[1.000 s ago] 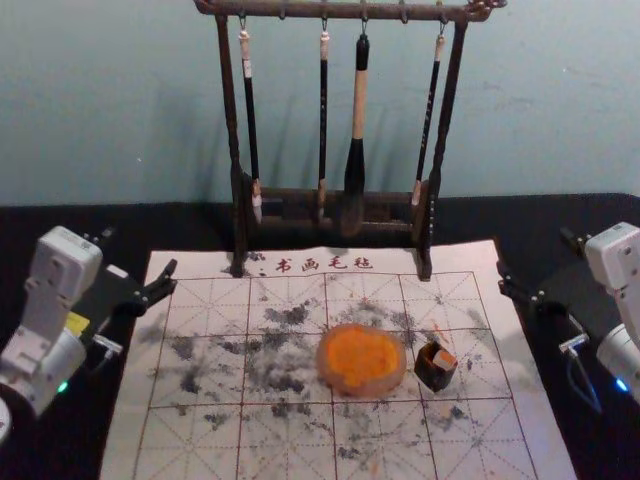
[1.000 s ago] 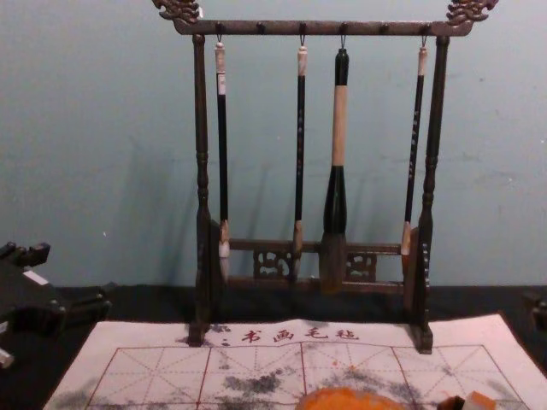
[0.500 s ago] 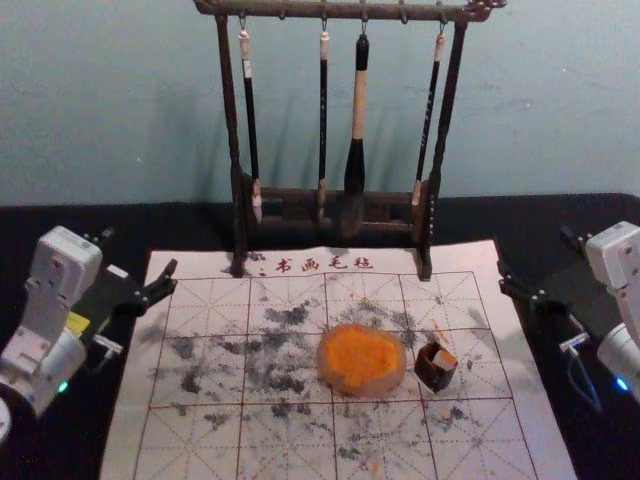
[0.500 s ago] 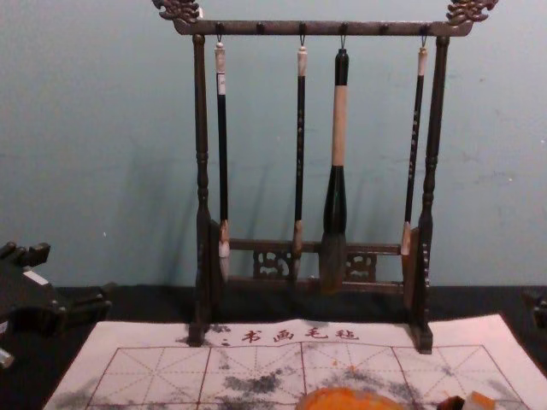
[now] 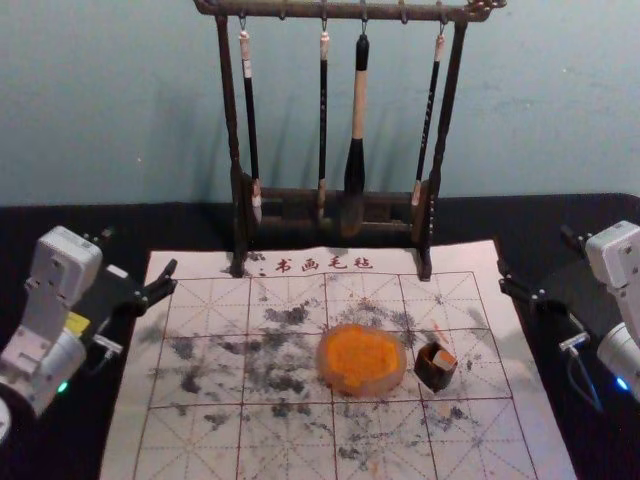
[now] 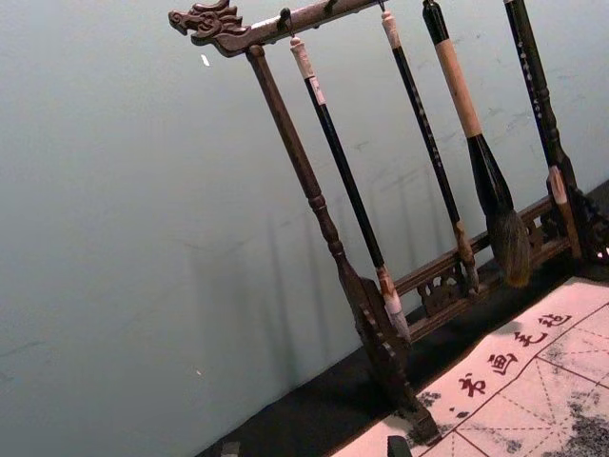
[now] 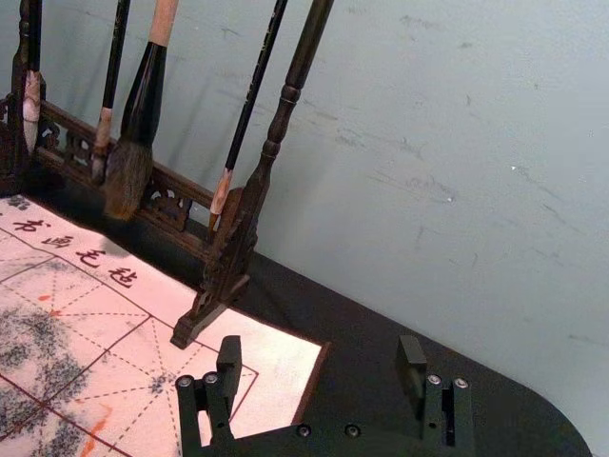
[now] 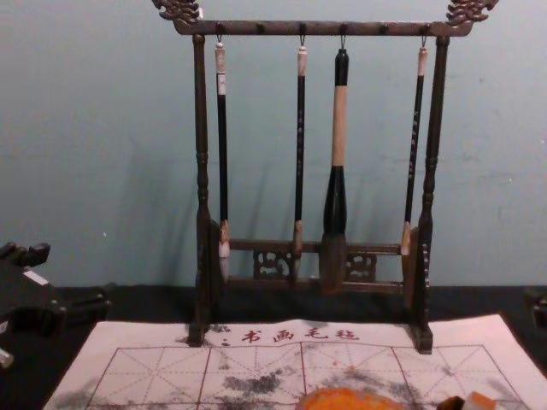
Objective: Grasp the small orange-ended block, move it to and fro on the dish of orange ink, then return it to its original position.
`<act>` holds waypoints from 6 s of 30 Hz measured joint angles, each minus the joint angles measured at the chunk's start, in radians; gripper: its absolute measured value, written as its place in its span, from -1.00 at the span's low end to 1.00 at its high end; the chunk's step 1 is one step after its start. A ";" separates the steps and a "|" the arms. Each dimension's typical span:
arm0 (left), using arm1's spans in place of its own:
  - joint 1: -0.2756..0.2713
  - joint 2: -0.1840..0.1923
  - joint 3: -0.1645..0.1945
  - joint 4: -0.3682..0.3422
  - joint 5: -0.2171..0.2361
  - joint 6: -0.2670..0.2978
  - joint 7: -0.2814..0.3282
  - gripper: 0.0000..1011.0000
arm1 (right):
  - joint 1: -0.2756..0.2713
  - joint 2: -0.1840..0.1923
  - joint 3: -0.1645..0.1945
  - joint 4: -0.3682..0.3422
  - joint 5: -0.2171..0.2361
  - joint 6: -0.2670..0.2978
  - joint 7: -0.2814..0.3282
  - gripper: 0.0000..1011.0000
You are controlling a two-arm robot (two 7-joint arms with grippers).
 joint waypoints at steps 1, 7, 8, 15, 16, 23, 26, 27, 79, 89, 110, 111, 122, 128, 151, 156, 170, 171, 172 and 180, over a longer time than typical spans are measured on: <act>0.000 0.000 0.000 0.000 0.000 0.000 0.000 0.98 | 0.000 0.000 0.000 0.000 0.000 0.000 0.000 0.98; 0.000 0.000 0.000 0.000 0.000 0.000 0.000 0.98 | 0.000 0.000 0.000 0.000 0.000 0.000 0.000 0.98; 0.000 0.000 0.000 0.000 0.000 0.000 0.000 0.98 | 0.000 0.000 0.000 0.000 0.000 0.000 0.000 0.98; 0.000 0.000 0.000 0.000 0.000 0.000 0.000 0.98 | 0.000 0.000 0.000 0.000 0.000 0.000 0.000 0.98; 0.000 0.000 0.000 0.000 0.000 0.000 0.000 0.98 | 0.000 0.000 0.000 0.000 0.000 0.000 0.000 0.98; 0.000 0.000 0.000 0.000 0.000 0.000 0.000 0.98 | 0.000 0.000 0.000 0.000 0.000 0.000 0.000 0.98; 0.000 0.000 0.000 0.000 0.000 0.000 0.000 0.98 | 0.000 0.000 0.000 0.000 0.000 0.000 0.000 0.98; 0.000 0.000 0.000 0.000 0.000 0.000 0.000 0.98 | 0.000 0.000 0.000 0.000 0.000 0.000 0.000 0.98; 0.000 0.000 0.000 0.000 0.000 0.000 0.000 0.98 | -0.209 0.122 0.057 -0.245 0.097 -0.083 0.367 0.98; 0.000 0.000 0.000 0.000 0.000 0.000 0.000 0.98 | -0.191 0.105 0.025 -0.198 0.040 -0.060 0.417 0.98; 0.000 0.000 0.000 0.000 0.000 0.000 0.000 0.98 | -0.128 0.024 0.020 -0.097 -0.031 -0.029 0.463 0.98; 0.000 0.000 0.000 0.000 0.000 0.000 0.000 0.98 | -0.128 0.024 0.020 -0.097 -0.031 -0.029 0.463 0.98; 0.000 0.000 0.000 0.000 0.000 0.000 0.000 0.98 | -0.123 0.007 0.033 -0.087 -0.035 -0.014 0.473 0.98; 0.000 0.000 0.000 0.000 0.000 0.000 0.000 0.98 | -0.123 0.009 0.032 -0.088 -0.035 -0.016 0.472 0.98; 0.000 0.000 0.000 0.000 0.000 0.000 0.000 0.98 | -0.125 0.012 0.030 -0.090 -0.034 -0.019 0.471 -0.03; 0.000 0.000 0.000 0.000 0.000 0.000 0.000 0.98 | -0.125 0.012 0.030 -0.090 -0.034 -0.020 0.470 -0.38; 0.000 0.000 0.000 0.000 0.000 0.000 0.000 0.98 | -0.125 0.012 0.030 -0.090 -0.033 -0.020 0.470 -0.84; 0.000 0.000 0.000 0.000 0.000 0.000 0.000 0.98 | -0.125 0.012 0.030 -0.090 -0.033 -0.020 0.470 -0.84; 0.000 0.000 0.000 0.000 0.000 0.000 0.000 0.98 | -0.125 0.012 0.030 -0.090 -0.033 -0.020 0.470 -0.84; 0.000 0.000 0.000 0.000 0.000 0.000 0.000 0.98 | -0.125 0.012 0.030 -0.090 -0.033 -0.020 0.470 -0.84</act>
